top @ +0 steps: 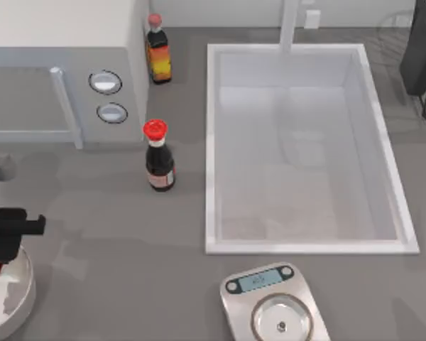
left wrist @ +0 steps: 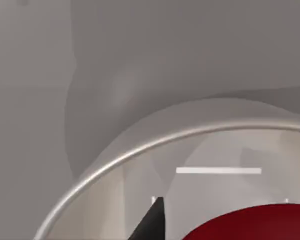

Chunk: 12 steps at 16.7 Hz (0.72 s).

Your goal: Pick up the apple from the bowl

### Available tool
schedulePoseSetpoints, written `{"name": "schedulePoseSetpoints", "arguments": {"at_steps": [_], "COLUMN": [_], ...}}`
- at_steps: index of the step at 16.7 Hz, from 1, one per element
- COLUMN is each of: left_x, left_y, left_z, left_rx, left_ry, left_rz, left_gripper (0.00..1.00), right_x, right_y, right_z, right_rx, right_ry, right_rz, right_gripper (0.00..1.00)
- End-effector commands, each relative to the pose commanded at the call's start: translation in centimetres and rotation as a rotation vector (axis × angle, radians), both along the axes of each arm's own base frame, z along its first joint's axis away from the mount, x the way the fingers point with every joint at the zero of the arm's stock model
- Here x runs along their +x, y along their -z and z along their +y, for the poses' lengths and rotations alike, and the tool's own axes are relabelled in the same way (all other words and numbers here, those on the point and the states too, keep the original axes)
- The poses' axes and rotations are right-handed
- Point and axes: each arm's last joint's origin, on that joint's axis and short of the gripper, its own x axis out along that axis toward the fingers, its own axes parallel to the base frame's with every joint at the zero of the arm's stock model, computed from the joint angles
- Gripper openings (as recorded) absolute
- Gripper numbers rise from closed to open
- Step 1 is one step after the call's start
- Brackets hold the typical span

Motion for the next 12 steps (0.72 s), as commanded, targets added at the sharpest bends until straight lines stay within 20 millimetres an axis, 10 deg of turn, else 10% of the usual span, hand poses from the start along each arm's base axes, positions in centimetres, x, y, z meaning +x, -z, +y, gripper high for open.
{"name": "schedulePoseSetpoints", "arguments": {"at_steps": [8,12], "left_x": [-0.3,-2.4], "left_y": [-15.7,-19.9], "left_z": [0.0,0.1], "left_rx": [0.001,-0.001], "left_ry": [0.000,0.000], "left_rz": [0.016,-0.014], "left_gripper": [0.00,0.00], "right_x": [0.0,0.0], "right_y": [0.0,0.0], "right_z": [0.0,0.0], "right_rx": [0.000,0.000], "right_ry": [0.000,0.000], "right_rz": [0.000,0.000], "right_gripper": [1.00,1.00]}}
